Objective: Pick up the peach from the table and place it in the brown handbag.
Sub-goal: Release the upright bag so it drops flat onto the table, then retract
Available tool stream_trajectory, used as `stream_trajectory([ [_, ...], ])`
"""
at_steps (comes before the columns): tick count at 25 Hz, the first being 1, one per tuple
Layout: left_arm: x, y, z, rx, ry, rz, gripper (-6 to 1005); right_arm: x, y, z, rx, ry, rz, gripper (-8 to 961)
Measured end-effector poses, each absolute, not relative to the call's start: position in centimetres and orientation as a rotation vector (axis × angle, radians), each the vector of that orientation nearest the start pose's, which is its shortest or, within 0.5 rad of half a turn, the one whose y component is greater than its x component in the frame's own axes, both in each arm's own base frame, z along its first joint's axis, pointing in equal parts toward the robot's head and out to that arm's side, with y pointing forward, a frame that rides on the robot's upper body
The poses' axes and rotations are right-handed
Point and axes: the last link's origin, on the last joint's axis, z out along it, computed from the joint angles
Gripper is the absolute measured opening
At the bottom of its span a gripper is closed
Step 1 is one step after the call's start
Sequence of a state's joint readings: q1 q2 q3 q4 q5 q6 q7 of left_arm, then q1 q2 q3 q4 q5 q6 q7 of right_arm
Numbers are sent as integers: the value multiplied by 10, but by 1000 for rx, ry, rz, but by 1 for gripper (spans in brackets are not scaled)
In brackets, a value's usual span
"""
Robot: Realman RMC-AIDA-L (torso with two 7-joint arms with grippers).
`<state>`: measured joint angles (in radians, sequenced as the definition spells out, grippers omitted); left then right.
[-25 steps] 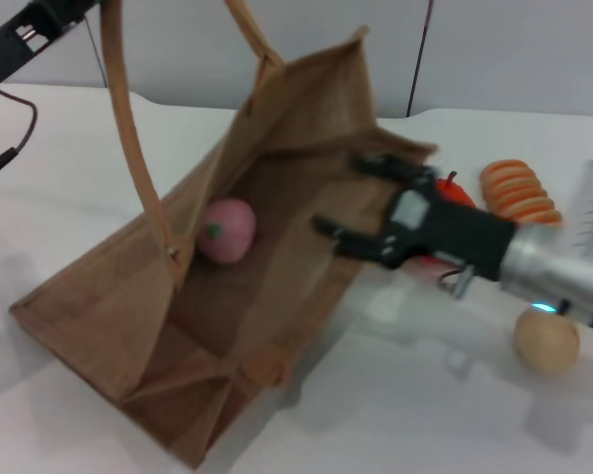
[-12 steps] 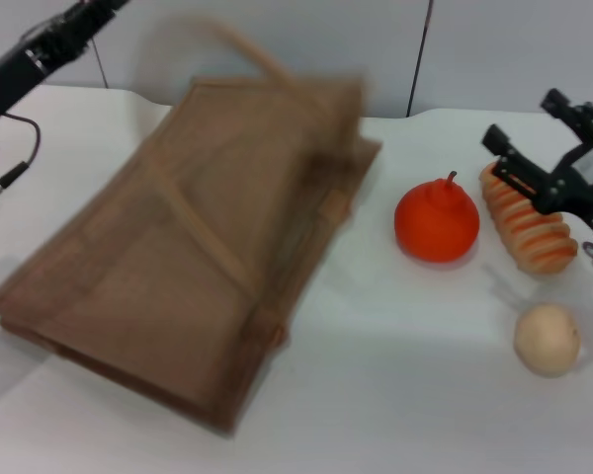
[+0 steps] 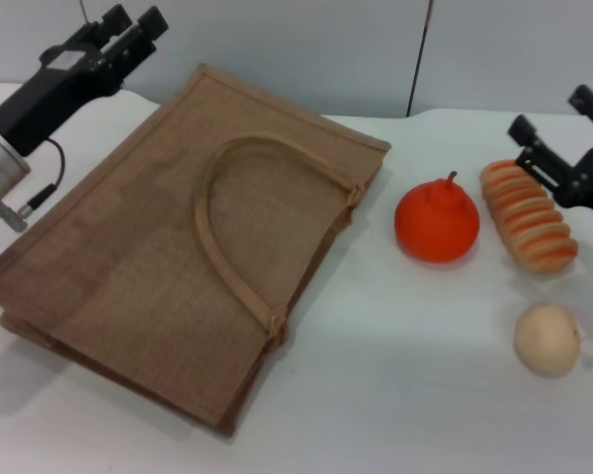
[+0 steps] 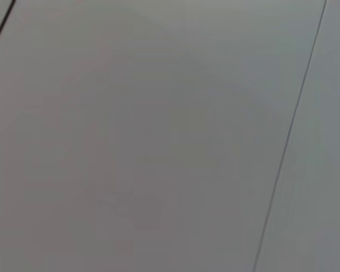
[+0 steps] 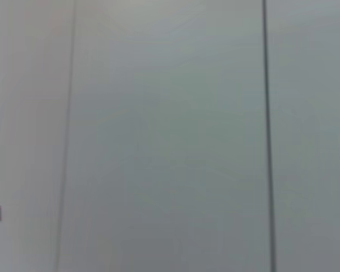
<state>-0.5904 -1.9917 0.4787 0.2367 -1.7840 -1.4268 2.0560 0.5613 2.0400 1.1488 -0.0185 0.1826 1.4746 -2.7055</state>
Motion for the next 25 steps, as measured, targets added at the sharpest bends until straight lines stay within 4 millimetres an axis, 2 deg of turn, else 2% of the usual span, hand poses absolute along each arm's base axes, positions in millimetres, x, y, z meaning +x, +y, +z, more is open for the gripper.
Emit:
stream_trajectory([
  [8, -279, 370, 39, -1831, -586, -1197, 677, 305, 335, 9, -1766, 418, 932, 868],
  [12, -284, 368, 35, -1777, -560, -1151, 681, 320, 335, 15, -1697, 481, 887, 866],
  [25, -326, 367, 42, -1459, -695, -994, 677, 344, 336, 24, -1545, 610, 810, 863],
])
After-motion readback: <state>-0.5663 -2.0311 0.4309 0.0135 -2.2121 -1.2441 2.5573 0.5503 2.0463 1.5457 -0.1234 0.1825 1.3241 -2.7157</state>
